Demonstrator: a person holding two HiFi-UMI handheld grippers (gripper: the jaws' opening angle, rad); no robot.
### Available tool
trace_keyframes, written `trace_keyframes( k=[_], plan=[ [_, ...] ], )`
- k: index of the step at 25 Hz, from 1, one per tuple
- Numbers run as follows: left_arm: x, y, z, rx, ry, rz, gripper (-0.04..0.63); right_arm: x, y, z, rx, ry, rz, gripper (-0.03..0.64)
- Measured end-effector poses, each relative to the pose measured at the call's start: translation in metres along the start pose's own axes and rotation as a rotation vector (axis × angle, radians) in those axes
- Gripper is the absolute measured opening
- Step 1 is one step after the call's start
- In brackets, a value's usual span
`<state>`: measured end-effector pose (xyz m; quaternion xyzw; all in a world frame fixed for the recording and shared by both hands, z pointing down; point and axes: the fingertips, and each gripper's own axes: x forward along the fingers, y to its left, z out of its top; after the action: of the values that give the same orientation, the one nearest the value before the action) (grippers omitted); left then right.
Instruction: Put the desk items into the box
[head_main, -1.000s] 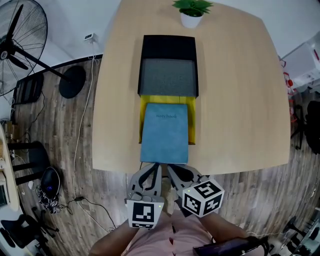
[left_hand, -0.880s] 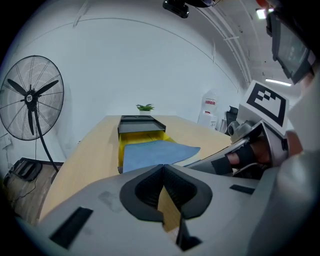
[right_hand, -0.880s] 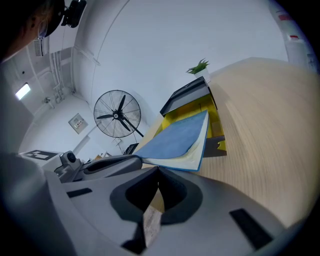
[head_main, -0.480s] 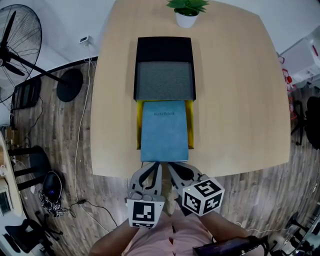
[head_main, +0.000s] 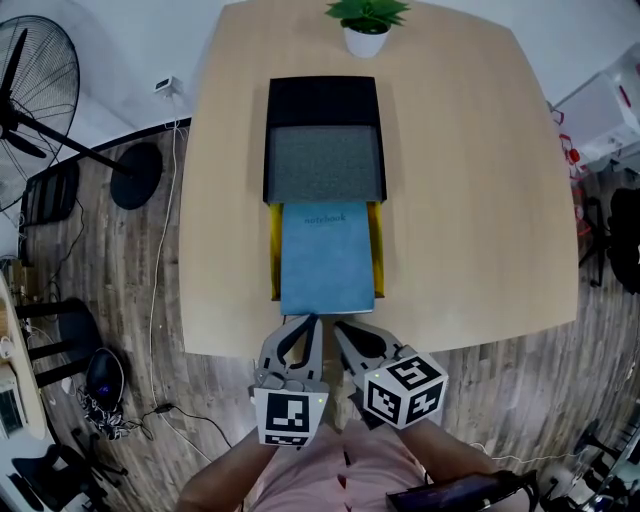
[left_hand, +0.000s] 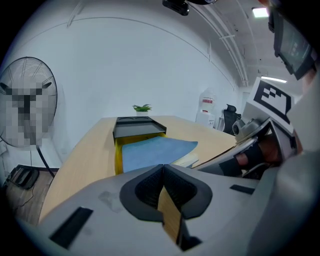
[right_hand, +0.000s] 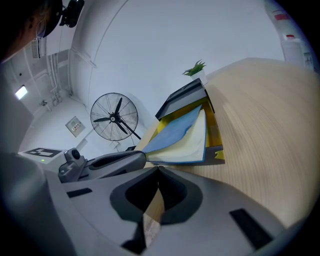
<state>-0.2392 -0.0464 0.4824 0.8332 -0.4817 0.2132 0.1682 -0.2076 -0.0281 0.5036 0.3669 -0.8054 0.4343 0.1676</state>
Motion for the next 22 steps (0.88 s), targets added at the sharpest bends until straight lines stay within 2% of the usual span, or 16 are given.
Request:
trace_keyframes(
  k=[12, 22],
  plan=[
    [-0.023, -0.011, 0.002, 0.019, -0.022, -0.014, 0.012, -0.017, 0.008, 0.001, -0.060, -0.021, -0.037, 0.003],
    [-0.021, -0.018, 0.000, -0.015, -0.001, -0.010, 0.012, -0.020, 0.003, 0.004, -0.072, 0.008, -0.046, 0.003]
  ],
)
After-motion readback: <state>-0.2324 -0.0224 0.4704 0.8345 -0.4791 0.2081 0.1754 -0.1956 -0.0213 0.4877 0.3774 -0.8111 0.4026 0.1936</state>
